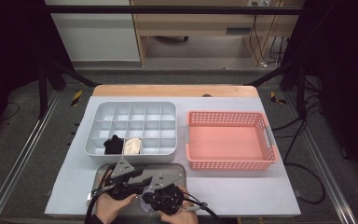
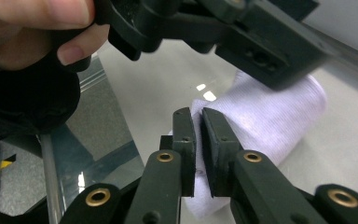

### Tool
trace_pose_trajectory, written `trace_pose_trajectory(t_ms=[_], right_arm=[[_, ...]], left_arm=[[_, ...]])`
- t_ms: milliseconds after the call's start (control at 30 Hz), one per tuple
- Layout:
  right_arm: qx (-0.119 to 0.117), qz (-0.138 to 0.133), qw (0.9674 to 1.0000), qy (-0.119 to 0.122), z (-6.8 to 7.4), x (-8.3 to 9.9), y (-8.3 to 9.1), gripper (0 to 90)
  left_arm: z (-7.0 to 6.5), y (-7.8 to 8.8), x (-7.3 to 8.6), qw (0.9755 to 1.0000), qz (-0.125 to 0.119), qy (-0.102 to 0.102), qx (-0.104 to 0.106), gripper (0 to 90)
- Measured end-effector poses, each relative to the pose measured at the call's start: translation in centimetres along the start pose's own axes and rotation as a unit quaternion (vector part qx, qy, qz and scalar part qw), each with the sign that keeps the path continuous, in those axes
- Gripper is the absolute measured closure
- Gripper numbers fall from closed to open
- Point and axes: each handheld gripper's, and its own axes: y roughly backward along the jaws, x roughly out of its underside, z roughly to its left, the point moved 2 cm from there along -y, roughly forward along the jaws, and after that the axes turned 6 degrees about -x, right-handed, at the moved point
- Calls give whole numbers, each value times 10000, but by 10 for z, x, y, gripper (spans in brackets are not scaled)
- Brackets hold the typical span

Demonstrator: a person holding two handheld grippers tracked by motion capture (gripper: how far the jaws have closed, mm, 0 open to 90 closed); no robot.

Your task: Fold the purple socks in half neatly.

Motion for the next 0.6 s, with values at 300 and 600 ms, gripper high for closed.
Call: trace_pose_trajectory(t_ms=[300, 600], right_arm=[[33, 175, 9998, 41, -4, 1, 12, 822], [480, 224, 9986, 96, -12, -1, 24, 804]], left_arm=[[7, 5, 15, 9998, 61, 180, -108, 495], [5, 10, 21, 9997, 109, 204, -127, 495]])
